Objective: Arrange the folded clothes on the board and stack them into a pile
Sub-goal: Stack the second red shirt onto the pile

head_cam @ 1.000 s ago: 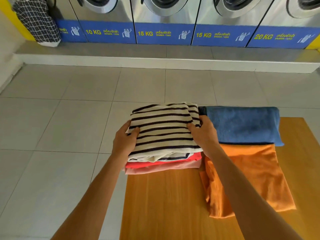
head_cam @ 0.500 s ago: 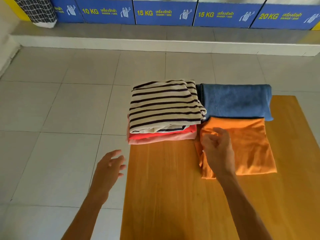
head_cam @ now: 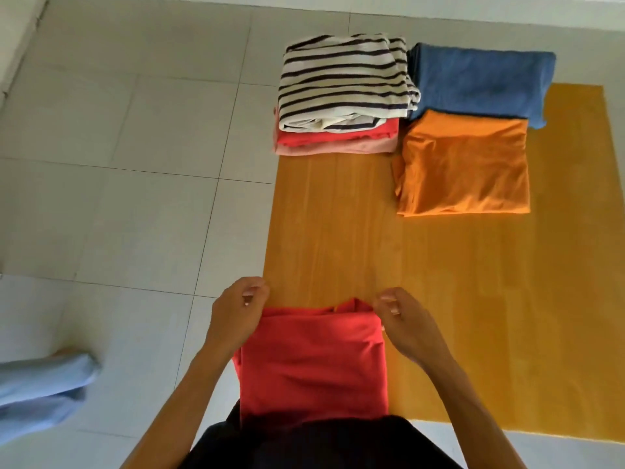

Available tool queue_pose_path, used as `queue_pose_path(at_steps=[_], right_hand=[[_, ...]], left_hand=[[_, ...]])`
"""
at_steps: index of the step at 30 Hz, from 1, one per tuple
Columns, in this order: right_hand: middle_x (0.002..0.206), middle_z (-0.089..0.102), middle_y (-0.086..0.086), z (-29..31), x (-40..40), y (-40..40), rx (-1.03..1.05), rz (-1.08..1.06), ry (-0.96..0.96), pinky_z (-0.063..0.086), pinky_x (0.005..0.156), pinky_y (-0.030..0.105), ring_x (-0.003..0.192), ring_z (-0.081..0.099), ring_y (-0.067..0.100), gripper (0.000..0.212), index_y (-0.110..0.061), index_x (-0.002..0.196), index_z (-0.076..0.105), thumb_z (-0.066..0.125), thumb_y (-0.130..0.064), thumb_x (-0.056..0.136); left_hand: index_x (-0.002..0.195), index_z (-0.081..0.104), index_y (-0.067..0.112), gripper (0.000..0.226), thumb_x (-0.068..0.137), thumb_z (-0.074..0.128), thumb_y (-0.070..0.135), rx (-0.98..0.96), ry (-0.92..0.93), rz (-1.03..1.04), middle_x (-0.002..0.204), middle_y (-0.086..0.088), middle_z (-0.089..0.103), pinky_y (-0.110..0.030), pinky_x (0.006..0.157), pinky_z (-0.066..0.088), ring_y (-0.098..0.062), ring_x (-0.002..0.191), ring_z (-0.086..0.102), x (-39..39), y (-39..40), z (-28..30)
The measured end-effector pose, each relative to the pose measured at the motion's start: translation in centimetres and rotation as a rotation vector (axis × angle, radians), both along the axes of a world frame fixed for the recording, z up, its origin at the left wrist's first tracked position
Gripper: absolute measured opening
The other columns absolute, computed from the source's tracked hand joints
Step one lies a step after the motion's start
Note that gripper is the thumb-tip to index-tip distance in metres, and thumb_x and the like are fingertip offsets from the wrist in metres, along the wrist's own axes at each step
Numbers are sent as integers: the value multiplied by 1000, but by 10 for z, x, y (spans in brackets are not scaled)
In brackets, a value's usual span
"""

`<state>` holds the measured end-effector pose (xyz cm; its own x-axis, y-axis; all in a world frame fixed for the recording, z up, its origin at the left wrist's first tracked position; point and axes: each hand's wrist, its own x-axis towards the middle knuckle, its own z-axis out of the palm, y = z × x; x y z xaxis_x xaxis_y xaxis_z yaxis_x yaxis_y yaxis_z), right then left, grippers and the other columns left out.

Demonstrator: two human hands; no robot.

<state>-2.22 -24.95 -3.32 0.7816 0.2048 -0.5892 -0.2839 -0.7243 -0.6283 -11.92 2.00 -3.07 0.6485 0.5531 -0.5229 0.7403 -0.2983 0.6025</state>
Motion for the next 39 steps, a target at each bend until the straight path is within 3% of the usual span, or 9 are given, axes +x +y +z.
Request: queue_pose_path(at_steps=[4, 7, 10, 16, 18, 23, 30, 35, 39], right_hand=[[109, 71, -3, 6, -26, -10, -101, 110, 42, 51, 89, 33, 101, 66, 15, 36, -17, 108, 66, 62, -49, 93], [102, 71, 2, 8, -42, -15, -155, 186, 112, 54, 84, 41, 94, 68, 22, 45, -12, 101, 68, 66, -55, 88], [101, 75, 3, 6, -55, -14, -11, 119, 200, 56, 87, 45, 93, 71, 22, 36, -13, 104, 73, 72, -45, 86], [96, 79, -7, 1, -62, -11, 204, -71, 216, 55, 69, 25, 88, 74, 11, 18, -26, 99, 75, 72, -40, 88], [100, 77, -6, -3, -64, -10, 242, -131, 174, 56, 70, 27, 89, 73, 12, 17, -29, 101, 72, 68, -41, 90], [99, 74, -9, -10, -64, -6, 309, -305, 166, 55, 69, 26, 90, 71, 11, 25, -29, 105, 68, 63, -50, 92], [111, 66, -3, -19, -63, 6, 248, -291, 136, 58, 79, 37, 97, 67, 16, 47, -24, 121, 55, 56, -61, 91], [104, 72, 4, -16, -47, 14, 315, -338, 73, 61, 75, 40, 92, 70, 21, 23, -28, 106, 65, 57, -48, 97], [100, 74, 8, -12, -27, 22, 318, -414, 66, 59, 81, 49, 90, 69, 24, 28, -21, 106, 69, 59, -45, 97]], left_hand=[[135, 53, 21, 61, 87, 60, 57, 63, 76, 25, 135, -5, 60, -36, 96, 48, -24, 121, 58, -35, -12, 3], [148, 37, 18, 97, 73, 61, 74, -225, 309, 33, 147, -9, 50, -48, 102, 45, -31, 128, 55, -62, -18, 5], [133, 55, 14, 84, 70, 69, 69, -289, 284, 31, 128, -9, 65, -42, 91, 52, -28, 107, 64, -81, -29, 1], [114, 60, 8, 47, 87, 66, 45, 160, 50, 55, 109, -12, 68, -41, 87, 49, -33, 101, 64, -78, -55, -4], [113, 59, 10, 43, 90, 62, 46, 241, -34, 34, 107, -10, 66, -42, 87, 49, -31, 101, 62, -73, -61, -3], [126, 55, 13, 58, 93, 45, 60, -96, -41, 179, 116, -7, 63, -44, 92, 50, -29, 106, 61, -60, -57, -7], [117, 62, 7, 56, 101, 32, 52, -58, -67, 150, 110, -14, 68, -51, 96, 51, -32, 101, 64, -46, -41, -13], [126, 59, 9, 59, 100, 32, 55, -105, -87, 200, 118, -13, 66, -53, 99, 49, -32, 107, 63, -26, -32, -13], [131, 57, 13, 62, 98, 31, 60, -176, -114, 253, 122, -10, 64, -52, 98, 50, -30, 110, 61, -5, -24, -15]])
